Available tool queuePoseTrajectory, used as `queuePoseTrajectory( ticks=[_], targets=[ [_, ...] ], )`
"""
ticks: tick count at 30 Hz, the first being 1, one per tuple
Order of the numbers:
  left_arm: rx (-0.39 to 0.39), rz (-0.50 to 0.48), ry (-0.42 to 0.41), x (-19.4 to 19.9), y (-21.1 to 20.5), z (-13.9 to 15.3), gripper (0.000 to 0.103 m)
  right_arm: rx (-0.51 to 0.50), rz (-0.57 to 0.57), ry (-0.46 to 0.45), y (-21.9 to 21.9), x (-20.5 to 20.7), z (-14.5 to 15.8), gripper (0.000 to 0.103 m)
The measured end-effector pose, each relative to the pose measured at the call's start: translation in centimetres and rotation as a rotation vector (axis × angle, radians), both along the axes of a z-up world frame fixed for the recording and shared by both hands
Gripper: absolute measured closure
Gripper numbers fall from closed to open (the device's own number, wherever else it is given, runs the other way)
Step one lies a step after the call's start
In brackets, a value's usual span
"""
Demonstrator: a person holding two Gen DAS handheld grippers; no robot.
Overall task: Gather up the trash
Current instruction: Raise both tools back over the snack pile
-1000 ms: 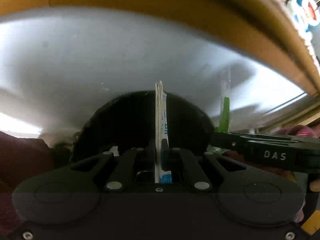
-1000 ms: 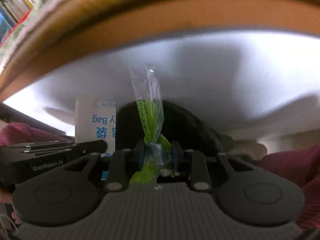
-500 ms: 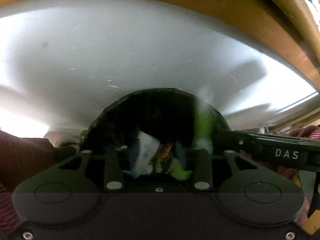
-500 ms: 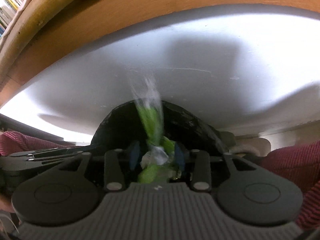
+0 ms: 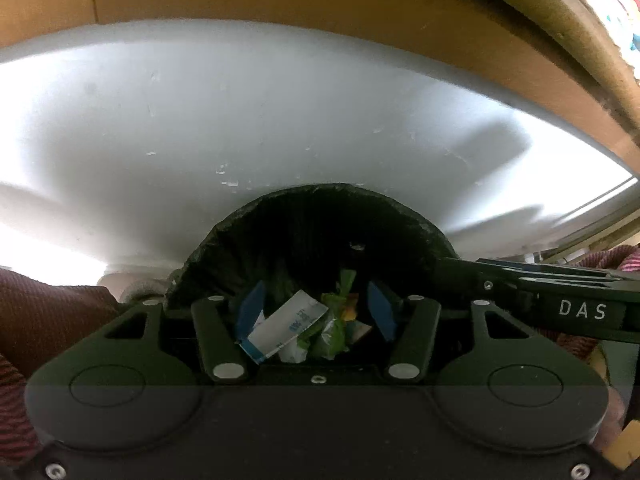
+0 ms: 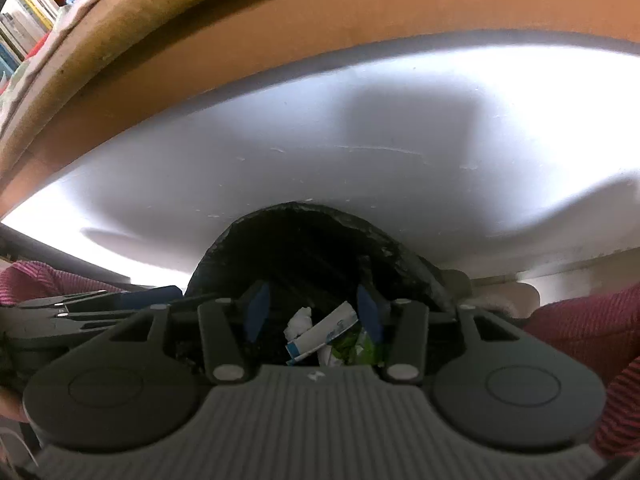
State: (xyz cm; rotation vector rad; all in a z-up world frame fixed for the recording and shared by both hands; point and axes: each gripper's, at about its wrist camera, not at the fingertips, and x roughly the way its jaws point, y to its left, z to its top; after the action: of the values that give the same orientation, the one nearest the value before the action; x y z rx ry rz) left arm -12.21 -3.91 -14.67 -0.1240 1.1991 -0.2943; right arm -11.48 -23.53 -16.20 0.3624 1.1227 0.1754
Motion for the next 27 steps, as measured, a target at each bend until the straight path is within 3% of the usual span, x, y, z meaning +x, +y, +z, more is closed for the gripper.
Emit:
queuePoseTrajectory(
  ticks=[9, 13, 16, 20, 24, 27],
  targets=[
    [0.006, -0.003, -0.016, -0.3, 0.0, 0.9, 0.046, 0.005, 0.013, -0.012, 0.0, -0.4, 0.6, 0.037],
    [0.014, -0.045, -0.051, -1.5, 0.3, 3.6, 0.047, 0.059, 0.155, -0.012, 0.2, -0.9, 2.3, 0.031],
    [-0.007, -0.110, -0.155, -3.2, 1.2, 7.9, 0.044, 0.112, 0.255, -0.107, -0.5, -2.0, 6.1, 0.022],
    [-0.067, -0.097, -0.317, -3.8, 3.0, 13.8, 0.025, 0.095, 0.321, -0.265, -1.7, -1.7, 11.9, 0.016],
    [-0.027, -0.093, -0.447, -2.1, 3.3, 17.4, 0.022, 0.061, 0.328, -0.418, -2.3, -0.3, 16.7, 0.014],
    [-0.009, -0.055, -0.493, 0.3, 3.5, 19.1, 0.022, 0.016, 0.285, -0.485, -2.4, 1.7, 18.9, 0.014]
  ],
)
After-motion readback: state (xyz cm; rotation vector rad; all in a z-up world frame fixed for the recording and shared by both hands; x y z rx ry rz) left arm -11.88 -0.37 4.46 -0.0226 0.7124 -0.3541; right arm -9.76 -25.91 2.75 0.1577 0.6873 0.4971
